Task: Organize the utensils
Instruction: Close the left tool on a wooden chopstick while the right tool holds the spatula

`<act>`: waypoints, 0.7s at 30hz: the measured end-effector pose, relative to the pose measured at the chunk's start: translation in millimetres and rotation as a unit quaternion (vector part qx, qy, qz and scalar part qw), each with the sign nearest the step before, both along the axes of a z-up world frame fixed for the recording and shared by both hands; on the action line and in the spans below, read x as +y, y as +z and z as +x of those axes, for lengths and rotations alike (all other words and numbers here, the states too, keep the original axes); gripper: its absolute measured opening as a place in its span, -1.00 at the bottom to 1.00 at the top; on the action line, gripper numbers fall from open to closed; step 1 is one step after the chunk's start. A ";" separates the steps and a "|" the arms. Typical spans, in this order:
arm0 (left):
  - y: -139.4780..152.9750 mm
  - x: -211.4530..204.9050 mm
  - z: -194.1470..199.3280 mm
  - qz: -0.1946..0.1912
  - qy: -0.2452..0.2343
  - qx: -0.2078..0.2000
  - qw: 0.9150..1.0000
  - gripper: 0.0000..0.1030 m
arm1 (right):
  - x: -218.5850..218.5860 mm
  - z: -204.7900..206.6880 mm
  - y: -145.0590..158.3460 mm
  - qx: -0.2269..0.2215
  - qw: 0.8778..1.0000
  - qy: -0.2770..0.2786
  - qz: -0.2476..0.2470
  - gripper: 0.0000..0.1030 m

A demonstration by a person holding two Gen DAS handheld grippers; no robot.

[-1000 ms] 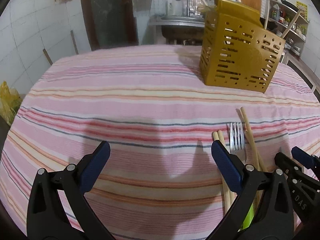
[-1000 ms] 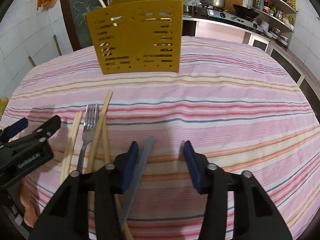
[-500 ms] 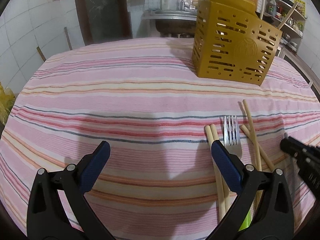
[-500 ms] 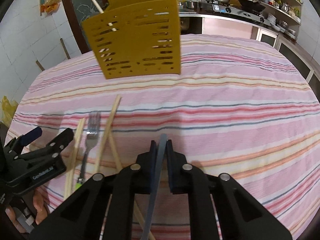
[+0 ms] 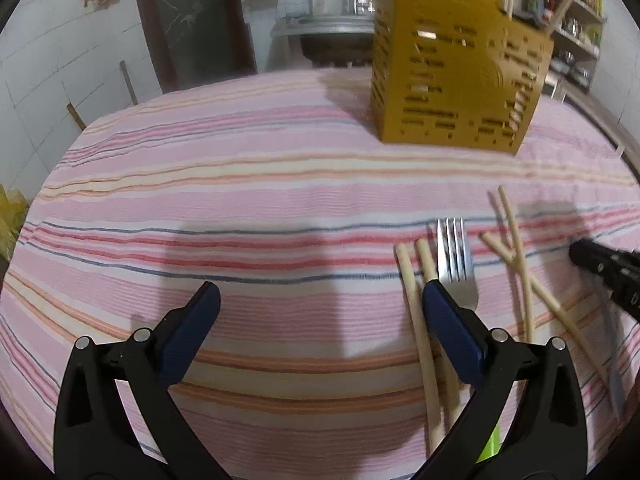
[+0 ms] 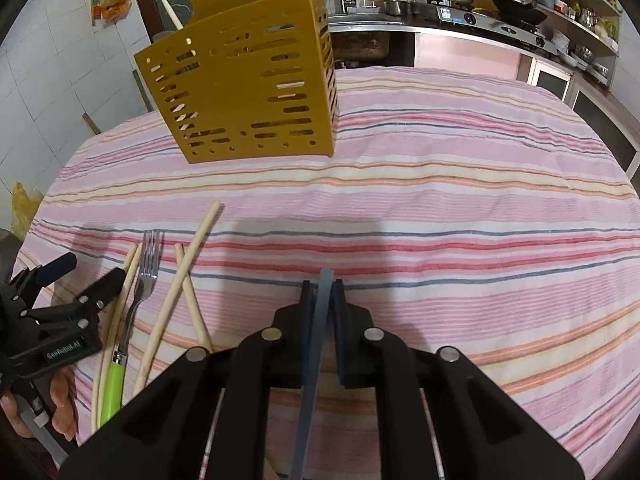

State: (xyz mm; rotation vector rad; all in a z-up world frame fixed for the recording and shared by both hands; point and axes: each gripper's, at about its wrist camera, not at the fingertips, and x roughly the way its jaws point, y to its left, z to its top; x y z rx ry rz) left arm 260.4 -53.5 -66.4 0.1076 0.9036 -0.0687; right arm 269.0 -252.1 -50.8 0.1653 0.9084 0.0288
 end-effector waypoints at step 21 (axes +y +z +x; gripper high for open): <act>12.6 -32.0 23.6 -0.018 -0.031 0.046 0.998 -0.85 | -1.7 -0.4 3.5 0.007 1.000 -0.022 -0.003 -0.83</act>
